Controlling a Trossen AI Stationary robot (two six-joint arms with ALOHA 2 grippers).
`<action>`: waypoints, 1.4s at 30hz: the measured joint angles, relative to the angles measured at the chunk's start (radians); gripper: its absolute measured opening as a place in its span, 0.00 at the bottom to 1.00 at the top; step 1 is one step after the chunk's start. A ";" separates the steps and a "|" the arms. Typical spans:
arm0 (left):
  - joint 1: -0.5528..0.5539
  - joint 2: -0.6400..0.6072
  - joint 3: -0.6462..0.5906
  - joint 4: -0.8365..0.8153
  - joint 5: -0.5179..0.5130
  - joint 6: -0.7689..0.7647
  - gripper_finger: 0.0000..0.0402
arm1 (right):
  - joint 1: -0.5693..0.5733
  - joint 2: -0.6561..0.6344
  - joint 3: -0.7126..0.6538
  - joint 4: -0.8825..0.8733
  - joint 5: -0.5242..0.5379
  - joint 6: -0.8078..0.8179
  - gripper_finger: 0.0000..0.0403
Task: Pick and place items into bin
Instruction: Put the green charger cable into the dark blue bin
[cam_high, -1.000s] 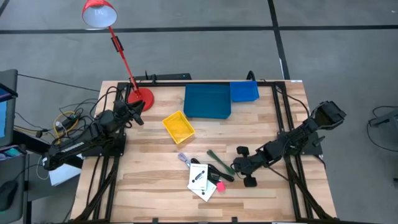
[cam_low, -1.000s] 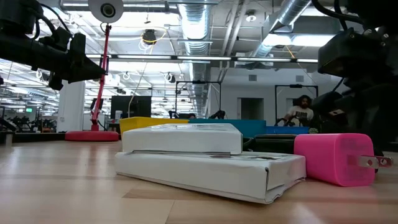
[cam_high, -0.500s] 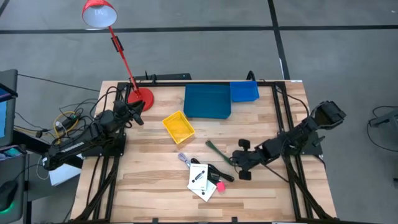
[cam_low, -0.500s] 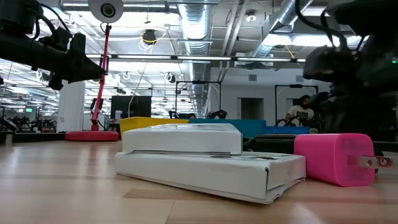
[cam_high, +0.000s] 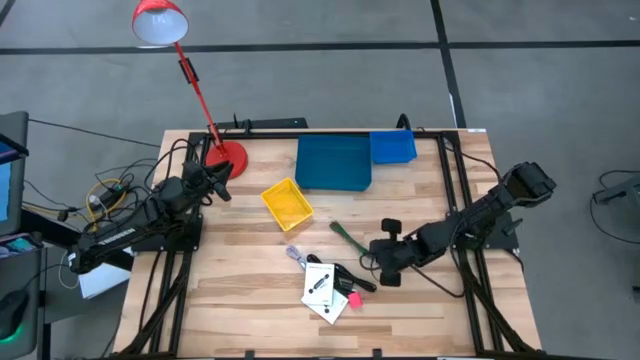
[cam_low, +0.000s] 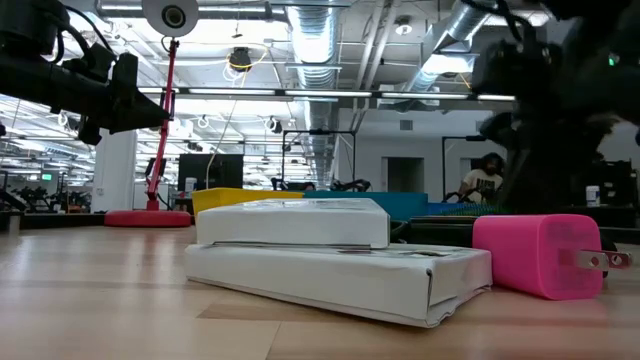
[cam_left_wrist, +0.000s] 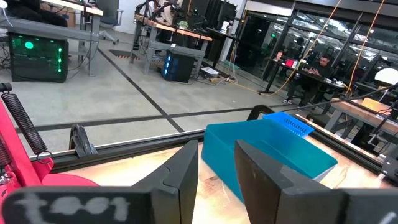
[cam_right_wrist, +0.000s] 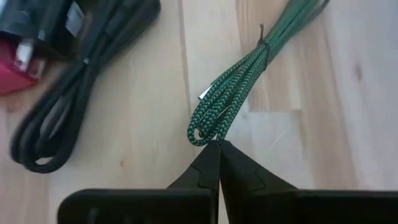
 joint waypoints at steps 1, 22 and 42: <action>0.000 0.000 0.000 0.000 0.000 0.000 0.23 | 0.004 0.000 0.020 -0.025 0.011 -0.003 0.00; 0.000 0.000 0.000 0.000 0.000 0.000 0.23 | 0.093 0.000 0.339 -0.455 0.252 -0.032 0.00; 0.000 0.000 0.000 0.000 0.000 0.000 0.23 | 0.090 -0.001 0.411 -0.486 0.203 -0.014 0.03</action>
